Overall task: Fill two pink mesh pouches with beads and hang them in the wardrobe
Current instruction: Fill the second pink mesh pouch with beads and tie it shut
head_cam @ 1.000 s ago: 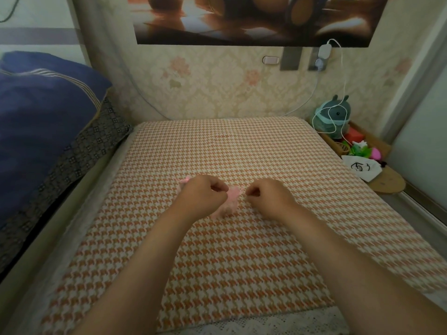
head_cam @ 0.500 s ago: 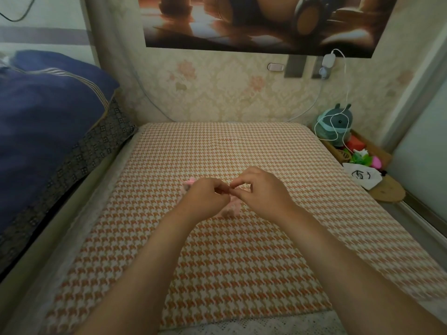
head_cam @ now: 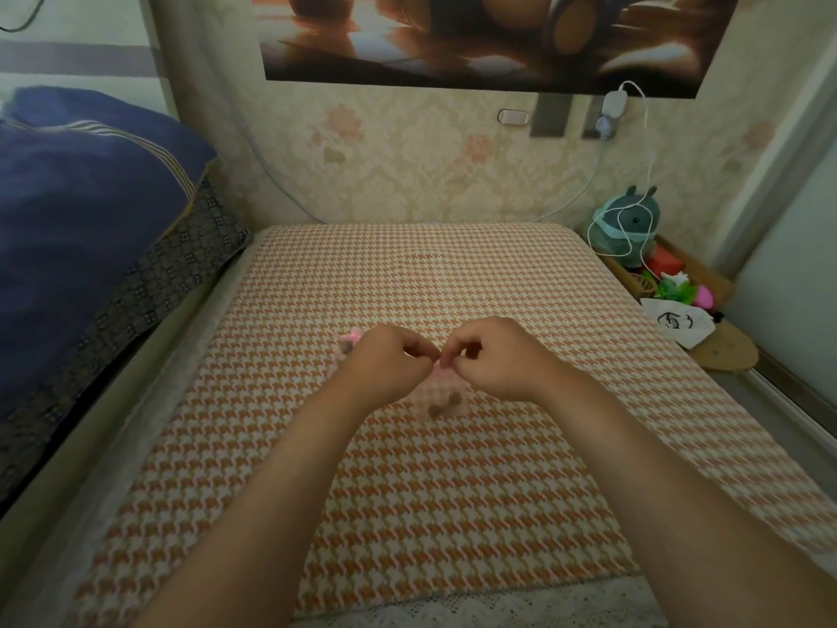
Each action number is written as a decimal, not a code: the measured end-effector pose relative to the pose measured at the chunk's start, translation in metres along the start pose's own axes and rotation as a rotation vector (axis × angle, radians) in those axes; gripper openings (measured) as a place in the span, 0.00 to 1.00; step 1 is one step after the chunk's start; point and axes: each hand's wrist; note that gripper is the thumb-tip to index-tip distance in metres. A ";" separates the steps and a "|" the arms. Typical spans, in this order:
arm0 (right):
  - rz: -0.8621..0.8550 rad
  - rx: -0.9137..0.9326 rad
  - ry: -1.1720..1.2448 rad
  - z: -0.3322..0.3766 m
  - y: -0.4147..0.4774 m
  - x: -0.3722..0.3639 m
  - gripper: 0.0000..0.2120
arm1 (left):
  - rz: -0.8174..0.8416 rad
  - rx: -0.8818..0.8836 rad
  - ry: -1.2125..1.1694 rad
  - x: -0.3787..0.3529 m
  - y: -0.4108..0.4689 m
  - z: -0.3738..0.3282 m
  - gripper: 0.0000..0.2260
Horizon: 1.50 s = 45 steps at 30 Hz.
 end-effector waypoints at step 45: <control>-0.113 0.014 -0.127 0.008 -0.006 -0.010 0.04 | 0.045 -0.026 -0.029 -0.007 -0.003 0.012 0.09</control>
Point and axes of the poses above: each hand's wrist, its own y-axis towards the middle knuckle, its own x-axis out of the back of the hand, z = x × y, and after that the axes turned 9 degrees about y, right-handed
